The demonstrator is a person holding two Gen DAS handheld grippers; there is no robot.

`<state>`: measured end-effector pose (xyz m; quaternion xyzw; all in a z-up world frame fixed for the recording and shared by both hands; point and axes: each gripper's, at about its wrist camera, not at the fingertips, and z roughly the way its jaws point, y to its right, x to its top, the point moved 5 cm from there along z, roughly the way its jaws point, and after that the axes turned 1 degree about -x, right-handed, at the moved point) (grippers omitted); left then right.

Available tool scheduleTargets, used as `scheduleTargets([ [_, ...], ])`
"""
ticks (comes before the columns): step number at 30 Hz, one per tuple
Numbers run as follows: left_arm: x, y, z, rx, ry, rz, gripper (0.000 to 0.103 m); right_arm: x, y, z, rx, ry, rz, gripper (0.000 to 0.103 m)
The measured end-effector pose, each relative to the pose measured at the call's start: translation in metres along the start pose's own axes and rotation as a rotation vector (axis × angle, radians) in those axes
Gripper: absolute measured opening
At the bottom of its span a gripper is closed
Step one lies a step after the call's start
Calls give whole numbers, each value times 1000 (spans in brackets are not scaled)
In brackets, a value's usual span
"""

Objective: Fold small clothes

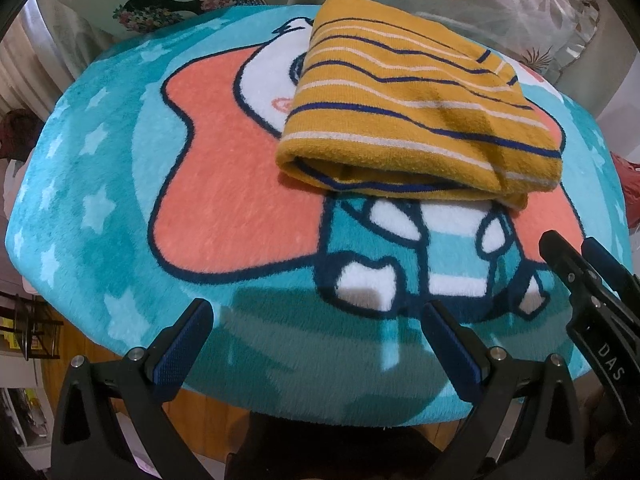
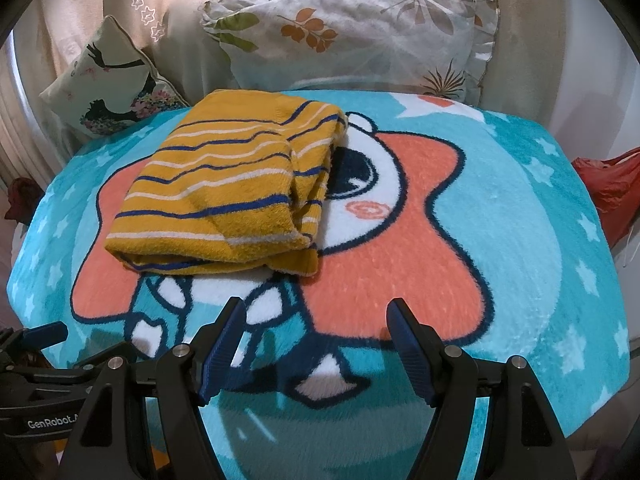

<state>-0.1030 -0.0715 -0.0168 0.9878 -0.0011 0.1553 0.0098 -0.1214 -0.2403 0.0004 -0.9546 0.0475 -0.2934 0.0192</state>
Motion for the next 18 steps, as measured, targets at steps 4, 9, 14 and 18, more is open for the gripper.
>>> scheduleTargets([
  [4,1,1,3,0,-7,1,103,2,2,4,1,-7,3,77],
  [9,2,0,4,-1,-11,-1,103,2,0,7,6,-8,-3,77],
  [14,3,0,2,4,-1,1,103,3,-3,8,13,-3,-13,77],
  [18,2,-1,2,1,0,-2,103,4,1,10,11,-5,0,77],
])
